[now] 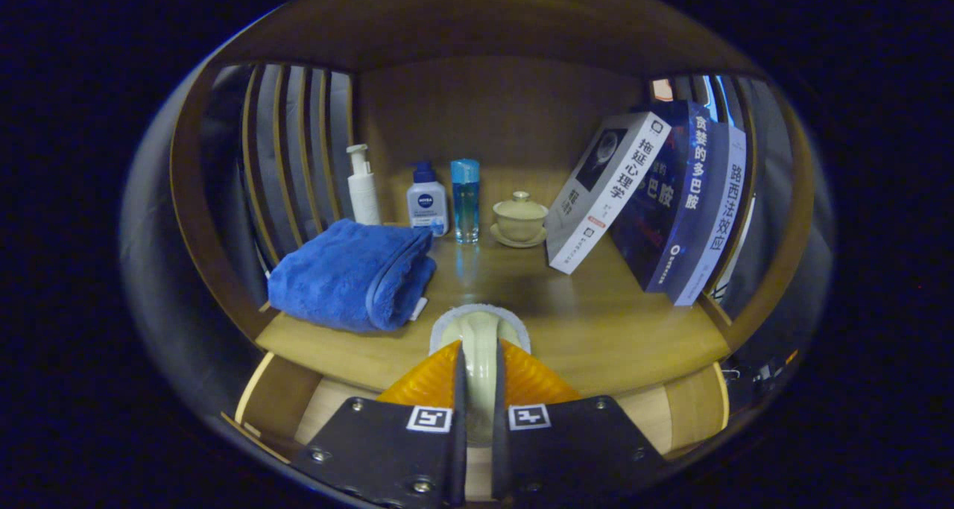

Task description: Pull open the drawer, take out the items inside it, and place them on the countertop above the cabinet.

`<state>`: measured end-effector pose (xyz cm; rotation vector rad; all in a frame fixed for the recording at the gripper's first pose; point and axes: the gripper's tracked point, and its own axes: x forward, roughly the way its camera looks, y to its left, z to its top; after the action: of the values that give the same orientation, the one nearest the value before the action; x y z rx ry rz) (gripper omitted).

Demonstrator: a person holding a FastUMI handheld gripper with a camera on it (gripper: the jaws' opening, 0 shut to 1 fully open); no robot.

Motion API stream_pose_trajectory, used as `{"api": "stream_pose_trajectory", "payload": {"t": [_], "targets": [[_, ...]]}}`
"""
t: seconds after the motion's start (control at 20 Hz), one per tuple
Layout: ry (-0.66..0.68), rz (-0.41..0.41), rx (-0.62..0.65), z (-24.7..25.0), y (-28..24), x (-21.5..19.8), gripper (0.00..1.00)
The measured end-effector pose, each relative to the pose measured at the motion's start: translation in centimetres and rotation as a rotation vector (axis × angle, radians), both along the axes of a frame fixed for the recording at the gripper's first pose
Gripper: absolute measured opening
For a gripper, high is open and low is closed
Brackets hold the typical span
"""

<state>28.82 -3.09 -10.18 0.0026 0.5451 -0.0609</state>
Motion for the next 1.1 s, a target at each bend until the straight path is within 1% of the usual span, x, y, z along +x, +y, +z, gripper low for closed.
{"api": "stream_pose_trajectory", "payload": {"t": [0.15, 0.35, 0.65, 0.85, 0.9, 0.95, 1.0, 1.05, 1.1], "targets": [[0.001, -0.004, 0.005, -0.3, -0.1, 1.2, 0.14], [-0.023, -0.034, -0.011, -0.6, -0.7, 2.8, 0.14], [-0.065, -0.060, 0.042, -0.8, -1.2, 6.7, 0.14], [-0.082, -0.047, 0.048, -0.8, -1.2, 7.0, 0.14], [-0.067, -0.057, 0.027, -1.5, -1.4, 7.2, 0.18], [-0.062, -0.040, 0.030, -1.2, -1.3, 6.8, 0.25], [-0.081, -0.051, 0.018, -1.2, -1.4, 7.2, 0.32], [-0.071, -0.060, 0.010, -1.7, -1.6, 7.2, 0.40], [-0.073, -0.070, 0.006, -1.2, -1.7, 6.7, 0.48]]}}
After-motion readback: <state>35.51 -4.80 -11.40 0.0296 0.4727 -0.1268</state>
